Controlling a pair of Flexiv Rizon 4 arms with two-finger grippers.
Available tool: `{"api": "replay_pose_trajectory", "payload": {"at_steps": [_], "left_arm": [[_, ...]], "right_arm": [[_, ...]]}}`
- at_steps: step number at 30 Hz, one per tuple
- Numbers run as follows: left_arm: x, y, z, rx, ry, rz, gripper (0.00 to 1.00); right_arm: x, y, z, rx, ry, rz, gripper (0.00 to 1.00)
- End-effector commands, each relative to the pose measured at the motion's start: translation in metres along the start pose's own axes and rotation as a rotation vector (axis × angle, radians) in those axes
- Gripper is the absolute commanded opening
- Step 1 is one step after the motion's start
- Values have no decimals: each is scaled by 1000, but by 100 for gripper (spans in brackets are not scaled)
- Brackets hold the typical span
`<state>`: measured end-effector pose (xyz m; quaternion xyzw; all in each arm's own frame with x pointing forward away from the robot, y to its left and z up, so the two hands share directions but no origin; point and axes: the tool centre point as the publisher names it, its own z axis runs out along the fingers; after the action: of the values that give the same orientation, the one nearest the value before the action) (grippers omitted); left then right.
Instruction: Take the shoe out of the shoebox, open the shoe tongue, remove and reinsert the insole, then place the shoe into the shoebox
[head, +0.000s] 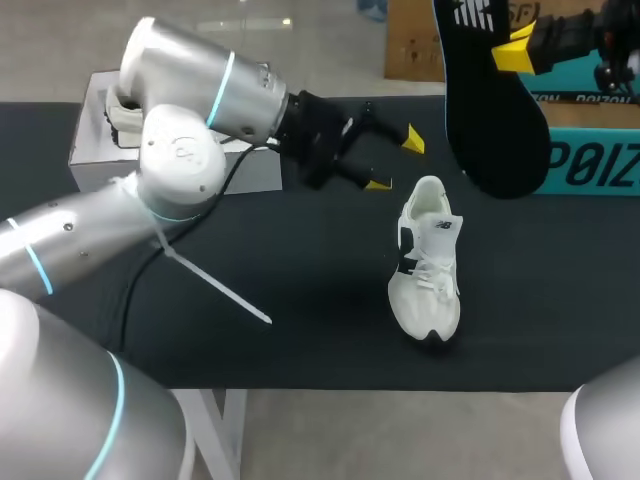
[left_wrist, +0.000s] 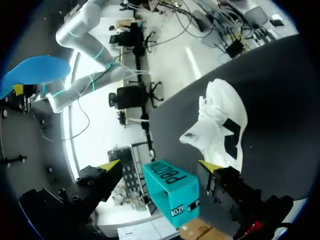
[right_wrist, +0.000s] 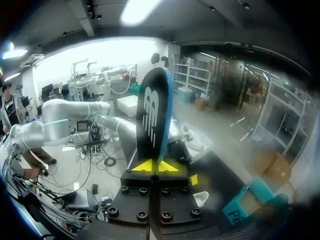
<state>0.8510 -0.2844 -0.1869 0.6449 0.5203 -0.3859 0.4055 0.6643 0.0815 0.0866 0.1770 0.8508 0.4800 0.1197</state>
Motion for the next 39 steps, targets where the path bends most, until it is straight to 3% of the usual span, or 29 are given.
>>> {"api": "replay_pose_trajectory", "payload": {"at_steps": [1, 11, 13, 22, 24, 39], "left_arm": [[-3, 9, 6, 82, -518, 43, 100], [-24, 20, 9, 124, -450, -84, 100], [-28, 20, 8, 111, -403, -78, 100], [-38, 23, -4, 96, -394, -56, 100], [-40, 24, -4, 76, -309, -80, 100], [-40, 24, -4, 76, -309, -80, 100]], "right_arm": [[-2, 2, 2, 5, 1, 2, 0], [-2, 2, 2, 5, 1, 2, 0], [-2, 2, 2, 5, 1, 2, 0], [-2, 2, 2, 5, 1, 2, 0], [-2, 2, 2, 5, 1, 2, 0], [-2, 2, 2, 5, 1, 2, 0]]}}
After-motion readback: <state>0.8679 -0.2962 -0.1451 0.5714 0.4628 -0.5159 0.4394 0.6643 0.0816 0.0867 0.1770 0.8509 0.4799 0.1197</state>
